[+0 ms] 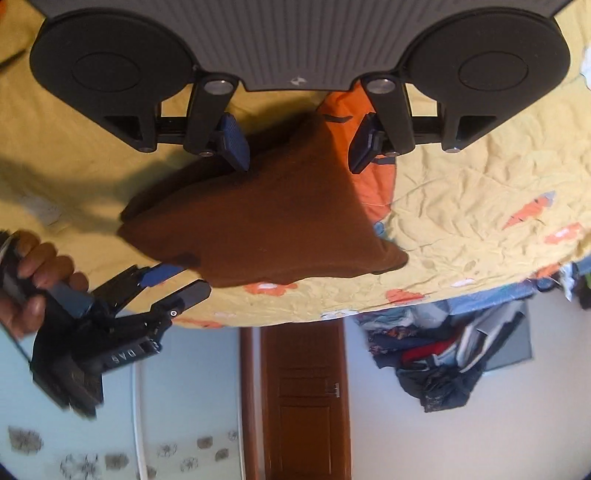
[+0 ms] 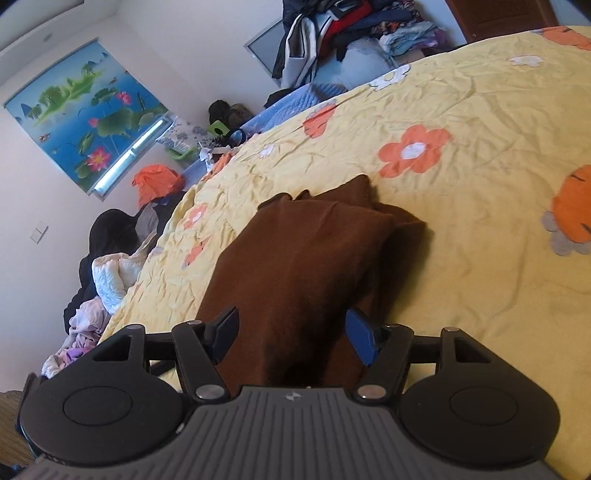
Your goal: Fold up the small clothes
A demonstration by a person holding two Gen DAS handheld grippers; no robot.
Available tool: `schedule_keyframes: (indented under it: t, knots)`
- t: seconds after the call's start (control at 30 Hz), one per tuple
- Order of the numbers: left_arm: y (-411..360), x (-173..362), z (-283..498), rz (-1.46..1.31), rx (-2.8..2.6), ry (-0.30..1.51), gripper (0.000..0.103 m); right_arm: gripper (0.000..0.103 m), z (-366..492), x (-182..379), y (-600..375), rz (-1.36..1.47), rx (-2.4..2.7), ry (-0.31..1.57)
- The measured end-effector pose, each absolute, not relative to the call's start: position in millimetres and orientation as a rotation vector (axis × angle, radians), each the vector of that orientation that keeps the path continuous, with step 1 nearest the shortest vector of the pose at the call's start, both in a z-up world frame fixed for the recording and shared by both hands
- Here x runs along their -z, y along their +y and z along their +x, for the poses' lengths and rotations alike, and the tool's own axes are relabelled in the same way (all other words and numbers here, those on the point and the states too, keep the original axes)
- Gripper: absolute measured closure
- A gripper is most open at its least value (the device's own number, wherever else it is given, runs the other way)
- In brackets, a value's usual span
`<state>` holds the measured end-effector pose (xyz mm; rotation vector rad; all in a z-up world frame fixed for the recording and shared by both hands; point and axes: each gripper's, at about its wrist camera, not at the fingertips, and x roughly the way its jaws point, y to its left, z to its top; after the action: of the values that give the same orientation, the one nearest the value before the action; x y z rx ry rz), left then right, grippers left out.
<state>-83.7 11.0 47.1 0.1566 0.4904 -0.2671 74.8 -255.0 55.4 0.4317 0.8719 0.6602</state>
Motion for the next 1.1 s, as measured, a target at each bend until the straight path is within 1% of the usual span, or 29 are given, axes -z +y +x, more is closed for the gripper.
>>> schedule_keyframes:
  t: [0.1, 0.13, 0.17, 0.2, 0.27, 0.3, 0.37, 0.43, 0.47, 0.5, 0.53, 0.57, 0.63, 0.67, 0.8, 0.83, 0.87, 0.93, 1.03, 1.1]
  knots:
    - [8.1, -36.1, -64.6, 0.158, 0.221, 0.515, 0.045, 0.037, 86.3, -40.4, -235.7, 0.377, -0.628, 0.939]
    - [6.2, -34.8, -62.5, 0.167, 0.218, 0.520, 0.058, 0.040, 86.5, -36.9, -232.0, 0.366, -0.634, 0.939]
    - [4.9, -36.0, -64.5, 0.169, 0.229, 0.512, 0.078, 0.064, 85.0, -37.2, -229.1, 0.349, -0.651, 0.932]
    - [4.6, -39.1, -67.6, 0.168, 0.237, 0.501, 0.081, 0.076, 82.5, -40.1, -227.9, 0.340, -0.671, 0.931]
    - [6.0, -44.0, -74.4, 0.170, 0.256, 0.490, 0.083, 0.081, 72.2, -55.8, -232.8, 0.290, -0.686, 0.861]
    - [7.5, -43.4, -75.8, 0.172, 0.269, 0.497, 0.083, 0.082, 71.6, -58.7, -240.0, 0.287, -0.675, 0.844]
    - [10.8, -37.2, -73.9, 0.164, 0.271, 0.532, 0.083, 0.083, 83.1, -45.7, -256.4, 0.330, -0.624, 0.886]
    - [13.7, -34.5, -72.7, 0.151, 0.263, 0.560, 0.083, 0.081, 86.2, -32.0, -264.3, 0.404, -0.633, 0.919]
    - [14.3, -36.2, -75.4, 0.152, 0.262, 0.557, 0.082, 0.066, 83.0, -33.5, -267.3, 0.439, -0.644, 0.910]
    - [14.6, -38.2, -78.6, 0.157, 0.257, 0.548, 0.081, 0.059, 78.6, -37.9, -270.8, 0.464, -0.644, 0.906]
    - [14.4, -40.1, -82.5, 0.166, 0.250, 0.536, 0.076, 0.040, 72.6, -43.1, -274.9, 0.488, -0.652, 0.891]
    - [13.9, -40.6, -85.6, 0.177, 0.245, 0.527, 0.071, 0.029, 65.5, -48.3, -279.2, 0.503, -0.665, 0.865]
    - [11.9, -39.6, -86.7, 0.197, 0.242, 0.525, 0.066, 0.032, 53.6, -55.1, -282.3, 0.517, -0.716, 0.859]
    - [10.7, -37.7, -85.6, 0.204, 0.243, 0.527, 0.066, 0.032, 49.2, -56.1, -280.9, 0.506, -0.741, 0.872]
    - [2.0, -33.5, -73.0, 0.203, 0.226, 0.519, 0.066, 0.034, 39.6, -50.6, -254.0, 0.301, -0.690, 0.939]
    - [-0.2, -32.3, -69.2, 0.202, 0.214, 0.516, 0.067, 0.038, 39.5, -46.6, -250.4, 0.293, -0.690, 0.953]
    - [-1.4, -32.0, -65.0, 0.199, 0.205, 0.531, 0.071, 0.056, 38.8, -43.2, -248.1, 0.287, -0.703, 0.957]
    - [3.9, -37.1, -66.6, 0.156, 0.204, 0.524, 0.090, 0.090, 35.5, -43.9, -241.3, 0.245, -0.747, 0.977]
    - [16.5, -39.4, -75.7, 0.136, 0.224, 0.544, 0.091, 0.091, 20.2, -60.7, -245.5, 0.139, -0.745, 0.912]
    - [20.7, -27.9, -75.9, 0.125, 0.232, 0.586, 0.091, 0.091, 26.0, -51.2, -254.6, 0.138, -0.686, 0.933]
